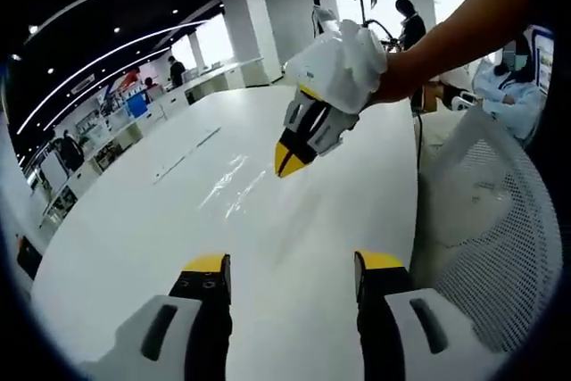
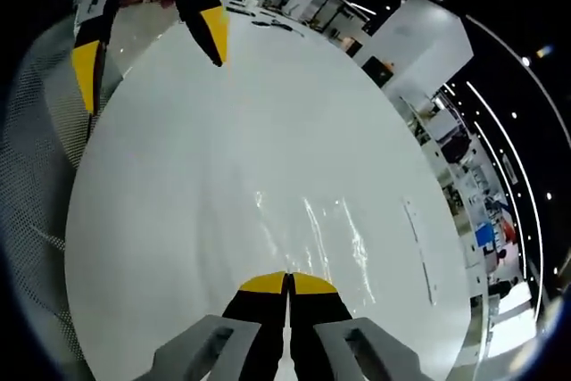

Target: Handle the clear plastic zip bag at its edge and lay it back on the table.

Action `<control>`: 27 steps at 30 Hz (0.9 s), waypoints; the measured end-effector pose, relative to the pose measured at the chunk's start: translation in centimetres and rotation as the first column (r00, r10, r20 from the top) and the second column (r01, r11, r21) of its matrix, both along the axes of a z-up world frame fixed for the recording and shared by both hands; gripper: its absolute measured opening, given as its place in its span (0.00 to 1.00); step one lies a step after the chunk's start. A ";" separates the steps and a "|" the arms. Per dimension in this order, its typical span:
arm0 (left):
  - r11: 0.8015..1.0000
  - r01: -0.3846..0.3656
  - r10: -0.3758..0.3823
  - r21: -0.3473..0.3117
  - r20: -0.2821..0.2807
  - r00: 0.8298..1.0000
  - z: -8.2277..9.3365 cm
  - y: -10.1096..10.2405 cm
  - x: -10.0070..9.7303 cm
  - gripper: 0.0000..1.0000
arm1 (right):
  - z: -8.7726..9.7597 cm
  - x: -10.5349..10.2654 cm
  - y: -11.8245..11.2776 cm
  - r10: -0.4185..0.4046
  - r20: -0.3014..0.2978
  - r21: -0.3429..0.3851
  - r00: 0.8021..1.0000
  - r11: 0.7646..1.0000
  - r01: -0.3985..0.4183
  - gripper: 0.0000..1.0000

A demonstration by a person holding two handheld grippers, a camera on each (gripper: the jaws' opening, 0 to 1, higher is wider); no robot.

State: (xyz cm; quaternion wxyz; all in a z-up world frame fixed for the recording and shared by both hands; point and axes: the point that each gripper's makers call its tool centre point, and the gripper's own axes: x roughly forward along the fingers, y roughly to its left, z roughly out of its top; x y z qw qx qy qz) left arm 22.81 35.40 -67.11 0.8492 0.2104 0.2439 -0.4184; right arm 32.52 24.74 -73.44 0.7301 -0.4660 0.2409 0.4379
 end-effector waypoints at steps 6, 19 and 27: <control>1.000 -0.017 0.017 0.006 0.000 1.000 0.0 0.5 -0.1 0.53 | 0.1 0.9 0.1 -0.015 0.018 -0.012 1.000 1.000 0.016 0.00; 0.997 -0.069 0.067 -0.030 -0.061 0.996 -1.2 1.3 -0.6 0.61 | -0.2 2.3 0.5 -0.029 0.010 -0.027 1.000 0.999 0.029 0.00; 0.997 -0.066 0.063 -0.038 -0.067 0.996 -1.1 1.2 -0.8 0.61 | -2.0 3.9 -0.1 -0.047 -0.009 -0.059 0.999 0.997 0.047 0.00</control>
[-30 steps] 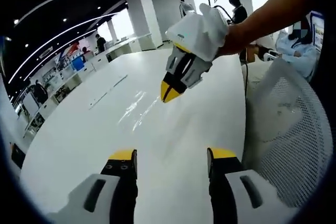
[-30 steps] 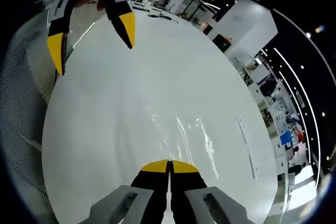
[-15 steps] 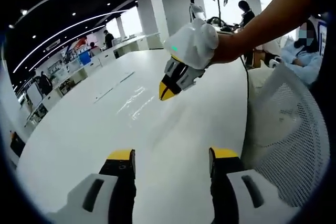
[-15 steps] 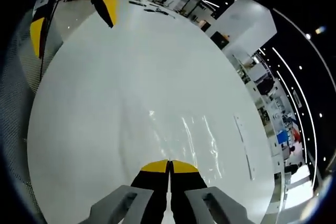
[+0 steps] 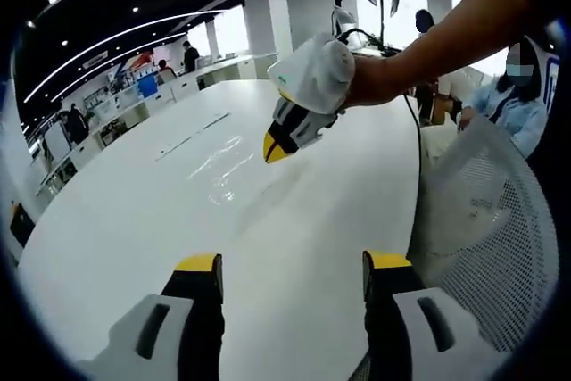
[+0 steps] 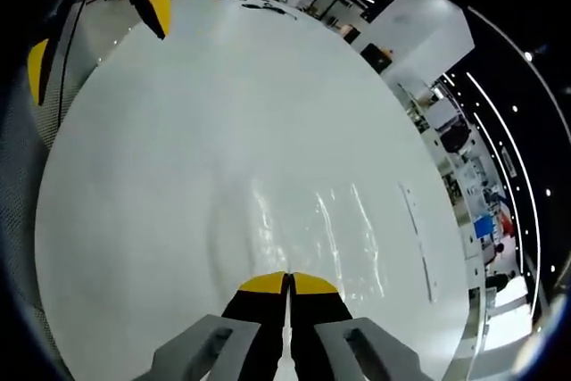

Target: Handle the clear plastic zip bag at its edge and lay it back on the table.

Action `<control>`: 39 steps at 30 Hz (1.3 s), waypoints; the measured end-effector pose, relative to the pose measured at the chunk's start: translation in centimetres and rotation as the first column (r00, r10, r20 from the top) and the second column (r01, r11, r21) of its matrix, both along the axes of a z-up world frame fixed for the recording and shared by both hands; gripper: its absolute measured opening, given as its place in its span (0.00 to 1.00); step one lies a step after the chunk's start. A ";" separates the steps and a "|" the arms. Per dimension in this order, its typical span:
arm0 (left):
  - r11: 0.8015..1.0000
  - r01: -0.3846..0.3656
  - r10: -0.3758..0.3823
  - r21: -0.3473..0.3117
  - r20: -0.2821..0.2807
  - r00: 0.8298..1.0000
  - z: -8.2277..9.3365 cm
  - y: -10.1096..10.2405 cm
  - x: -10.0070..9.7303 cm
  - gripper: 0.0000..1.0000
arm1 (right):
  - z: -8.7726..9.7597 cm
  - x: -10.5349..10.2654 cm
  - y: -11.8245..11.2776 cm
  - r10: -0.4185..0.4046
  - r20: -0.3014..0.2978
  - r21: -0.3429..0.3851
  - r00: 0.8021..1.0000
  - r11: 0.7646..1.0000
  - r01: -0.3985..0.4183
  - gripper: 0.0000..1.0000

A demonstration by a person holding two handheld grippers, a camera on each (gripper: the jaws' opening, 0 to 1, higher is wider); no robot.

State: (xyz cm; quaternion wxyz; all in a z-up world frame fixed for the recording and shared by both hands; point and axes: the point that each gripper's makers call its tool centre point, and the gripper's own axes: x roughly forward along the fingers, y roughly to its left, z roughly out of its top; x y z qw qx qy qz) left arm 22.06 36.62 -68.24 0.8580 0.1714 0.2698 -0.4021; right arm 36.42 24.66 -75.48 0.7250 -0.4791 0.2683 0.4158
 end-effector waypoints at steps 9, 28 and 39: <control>1.000 -0.004 0.004 -0.001 0.002 1.000 -0.3 0.5 0.1 0.59 | -0.1 0.6 -0.7 0.020 0.033 -0.055 0.999 0.998 -0.018 0.00; 1.000 -0.011 0.011 0.010 -0.013 1.000 -1.0 1.0 -0.1 0.58 | -0.1 -2.0 0.3 -0.053 -0.113 0.149 0.992 0.986 0.070 0.10; 1.000 -0.012 0.012 0.018 -0.016 1.000 -1.4 0.9 0.0 0.58 | 0.8 -2.6 0.1 -0.134 -0.156 0.298 0.979 0.938 0.176 0.29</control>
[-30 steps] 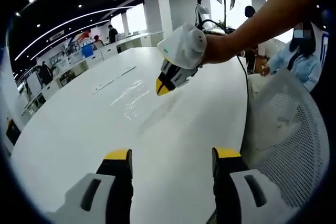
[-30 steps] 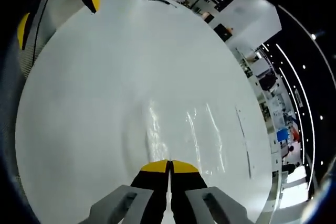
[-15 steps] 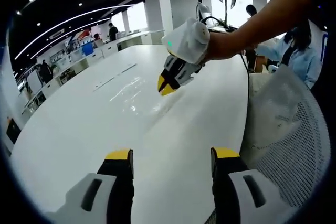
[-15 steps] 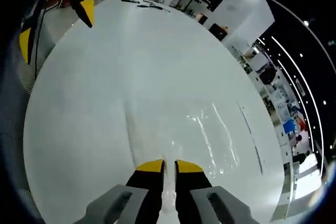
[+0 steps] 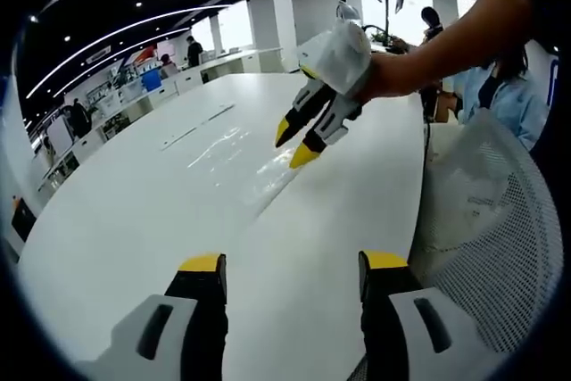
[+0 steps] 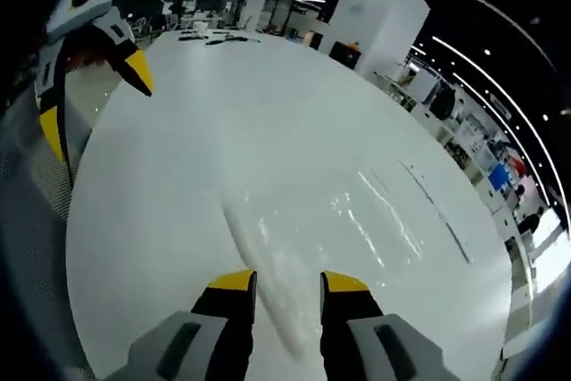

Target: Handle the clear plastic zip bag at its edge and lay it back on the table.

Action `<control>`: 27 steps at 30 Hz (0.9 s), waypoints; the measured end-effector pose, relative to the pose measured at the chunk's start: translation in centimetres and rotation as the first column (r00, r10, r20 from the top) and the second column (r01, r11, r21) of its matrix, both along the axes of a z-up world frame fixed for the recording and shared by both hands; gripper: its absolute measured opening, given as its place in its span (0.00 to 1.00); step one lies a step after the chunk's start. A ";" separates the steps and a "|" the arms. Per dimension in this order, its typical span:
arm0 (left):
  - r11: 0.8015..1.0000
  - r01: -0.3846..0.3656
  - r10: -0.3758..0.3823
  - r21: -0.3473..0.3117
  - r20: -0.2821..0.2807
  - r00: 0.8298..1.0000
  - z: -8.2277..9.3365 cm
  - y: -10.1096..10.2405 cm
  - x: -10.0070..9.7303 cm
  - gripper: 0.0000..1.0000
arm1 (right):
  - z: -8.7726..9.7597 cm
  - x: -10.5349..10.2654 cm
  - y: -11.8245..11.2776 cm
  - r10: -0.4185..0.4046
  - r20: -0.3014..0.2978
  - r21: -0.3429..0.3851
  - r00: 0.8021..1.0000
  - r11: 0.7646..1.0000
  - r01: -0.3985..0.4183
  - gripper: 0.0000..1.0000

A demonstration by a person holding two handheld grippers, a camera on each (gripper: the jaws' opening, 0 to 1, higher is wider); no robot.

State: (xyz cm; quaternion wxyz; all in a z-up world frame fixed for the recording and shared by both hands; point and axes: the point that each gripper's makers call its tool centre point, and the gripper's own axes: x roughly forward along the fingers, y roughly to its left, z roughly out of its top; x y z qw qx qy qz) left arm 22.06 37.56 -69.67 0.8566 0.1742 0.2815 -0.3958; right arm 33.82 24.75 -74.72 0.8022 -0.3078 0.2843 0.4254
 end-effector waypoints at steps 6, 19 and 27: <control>1.000 -0.005 0.005 0.004 -0.014 1.000 -0.4 0.1 -0.1 0.58 | 1.3 -0.2 -0.7 -0.078 -0.010 0.073 0.997 0.994 0.079 0.44; 0.997 -0.059 0.058 -0.040 -0.022 0.998 0.0 0.4 0.3 0.63 | 3.9 -1.9 -1.9 -0.183 -0.026 0.191 0.983 0.964 0.185 0.64; 0.997 -0.064 0.063 -0.046 -0.027 0.998 -0.4 0.7 0.7 0.69 | 4.3 -2.8 -2.8 -0.213 -0.024 0.210 0.977 0.954 0.213 0.68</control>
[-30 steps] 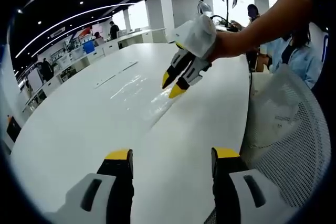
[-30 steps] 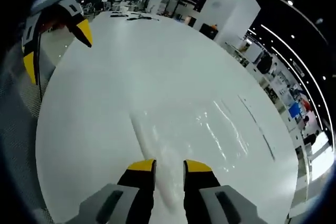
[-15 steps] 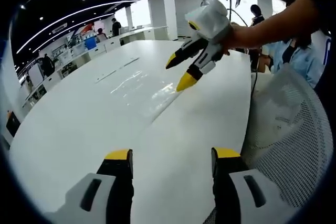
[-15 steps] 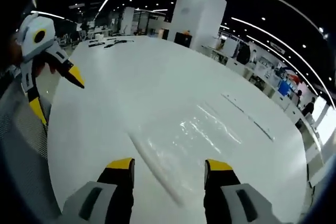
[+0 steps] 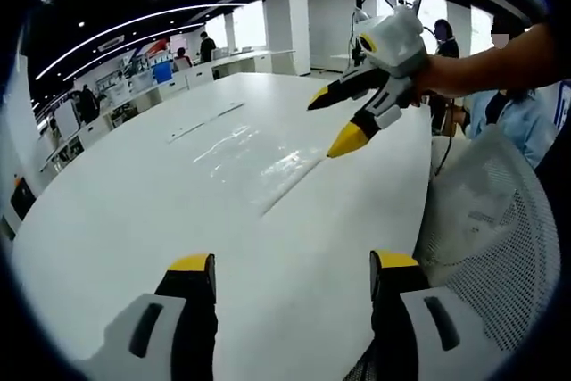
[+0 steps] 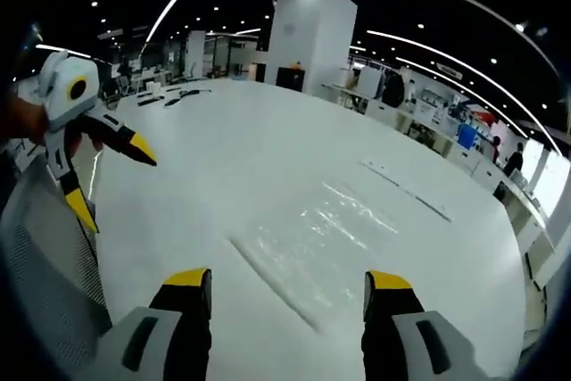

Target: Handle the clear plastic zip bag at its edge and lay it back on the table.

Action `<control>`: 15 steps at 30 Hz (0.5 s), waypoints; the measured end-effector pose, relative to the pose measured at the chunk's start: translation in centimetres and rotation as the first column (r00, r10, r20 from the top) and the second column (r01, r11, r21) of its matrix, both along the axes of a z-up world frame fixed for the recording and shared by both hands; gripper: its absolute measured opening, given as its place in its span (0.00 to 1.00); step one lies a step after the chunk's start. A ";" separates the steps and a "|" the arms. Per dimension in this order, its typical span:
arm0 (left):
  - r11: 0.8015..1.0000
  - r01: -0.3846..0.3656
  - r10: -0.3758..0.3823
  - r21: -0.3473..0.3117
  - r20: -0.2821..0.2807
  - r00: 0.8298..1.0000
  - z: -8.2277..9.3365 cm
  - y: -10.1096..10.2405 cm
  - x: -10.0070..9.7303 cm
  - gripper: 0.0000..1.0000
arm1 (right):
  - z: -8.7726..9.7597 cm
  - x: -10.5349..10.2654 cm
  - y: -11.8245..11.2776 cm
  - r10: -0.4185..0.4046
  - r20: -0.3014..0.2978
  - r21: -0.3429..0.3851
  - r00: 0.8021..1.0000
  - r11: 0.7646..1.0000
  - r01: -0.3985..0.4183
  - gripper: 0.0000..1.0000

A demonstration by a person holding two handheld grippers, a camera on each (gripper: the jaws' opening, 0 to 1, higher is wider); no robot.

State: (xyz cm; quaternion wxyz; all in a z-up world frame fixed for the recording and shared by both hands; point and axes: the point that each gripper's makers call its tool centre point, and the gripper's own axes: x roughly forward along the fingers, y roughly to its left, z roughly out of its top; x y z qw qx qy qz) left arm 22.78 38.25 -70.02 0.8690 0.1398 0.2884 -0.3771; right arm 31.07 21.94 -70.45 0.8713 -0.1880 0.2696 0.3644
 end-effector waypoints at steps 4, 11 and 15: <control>1.000 -0.015 0.015 -0.011 -0.011 1.000 0.0 0.3 -0.1 0.73 | 1.0 -1.1 -0.2 -0.013 -0.003 0.023 1.000 1.000 0.013 0.70; 0.999 -0.026 0.026 -0.020 -0.020 0.999 -0.2 0.7 -0.6 0.79 | 1.0 -2.5 -0.8 -0.060 -0.002 0.081 0.998 0.995 0.060 0.76; 0.998 -0.045 0.043 -0.036 -0.046 0.998 -0.4 0.6 -1.1 0.84 | 1.3 -3.6 -0.9 -0.082 -0.003 0.100 0.997 0.992 0.082 0.80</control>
